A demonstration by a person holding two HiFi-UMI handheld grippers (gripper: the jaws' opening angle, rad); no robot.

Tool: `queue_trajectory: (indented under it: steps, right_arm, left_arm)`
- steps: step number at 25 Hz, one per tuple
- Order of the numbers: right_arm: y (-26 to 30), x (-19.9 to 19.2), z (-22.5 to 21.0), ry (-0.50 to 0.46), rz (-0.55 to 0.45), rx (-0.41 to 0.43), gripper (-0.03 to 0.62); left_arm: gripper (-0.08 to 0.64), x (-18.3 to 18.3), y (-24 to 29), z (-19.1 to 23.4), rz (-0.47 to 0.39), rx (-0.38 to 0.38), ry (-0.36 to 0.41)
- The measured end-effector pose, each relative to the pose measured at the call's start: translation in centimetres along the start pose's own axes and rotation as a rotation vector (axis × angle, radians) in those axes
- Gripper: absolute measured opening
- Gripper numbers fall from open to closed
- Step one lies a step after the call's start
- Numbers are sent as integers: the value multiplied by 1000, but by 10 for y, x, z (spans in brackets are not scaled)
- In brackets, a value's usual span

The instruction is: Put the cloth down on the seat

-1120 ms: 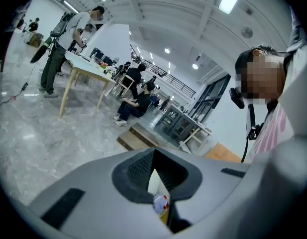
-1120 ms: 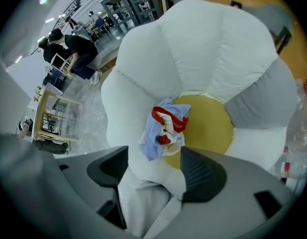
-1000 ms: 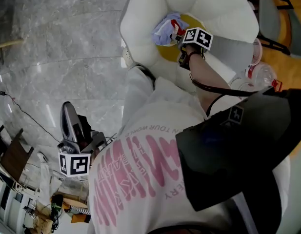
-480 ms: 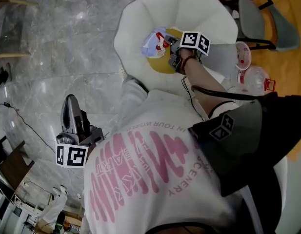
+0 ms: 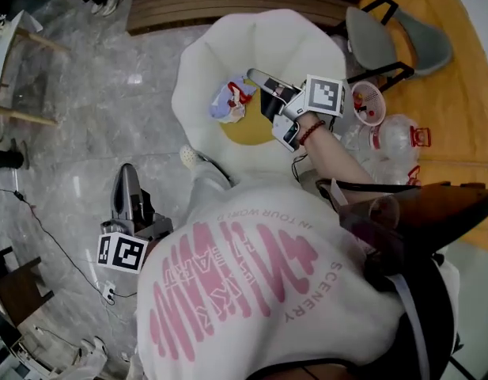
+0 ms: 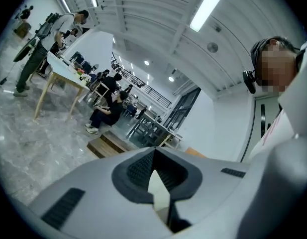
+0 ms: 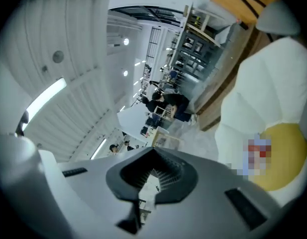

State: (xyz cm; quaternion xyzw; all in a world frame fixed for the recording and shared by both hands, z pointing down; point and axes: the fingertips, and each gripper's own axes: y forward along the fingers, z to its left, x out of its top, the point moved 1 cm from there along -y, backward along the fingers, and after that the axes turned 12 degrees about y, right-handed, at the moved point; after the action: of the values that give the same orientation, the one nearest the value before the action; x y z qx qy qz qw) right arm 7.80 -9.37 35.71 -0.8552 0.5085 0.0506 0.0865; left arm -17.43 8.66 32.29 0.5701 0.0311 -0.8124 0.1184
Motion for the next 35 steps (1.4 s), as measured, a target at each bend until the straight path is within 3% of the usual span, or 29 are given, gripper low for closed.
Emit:
queue_trajectory:
  steps: [4,7,9,12,19,26,35]
  right_arm:
    - [-29,-1,50,-99,-23,11,12]
    - [-38,-11,66,-159,-25,-25,12]
    - [-45,-19,70,-200,-30,-76,12]
    - [-52,-23,75,-317,-31,-143,12]
    - [-56,-53,84,-238,-110,-111,11]
    - [-64,-75,94,-431,-86,-168,12]
    - [-70,-78,97,-461,-105,-187,12]
  left_arm:
    - [9,0,-9,-15,28,-50,-24]
    - [9,-7,-13,-17,144,-113,-57]
    - [9,-5,-16,-22,195,-153,-32]
    - [9,10,-17,-19,177,-164,16]
    - [9,25,-32,-7,128,-174,2]
    - [9,22,-43,6,133,-210,-14]
    - [9,15,-38,12,137,-237,-14]
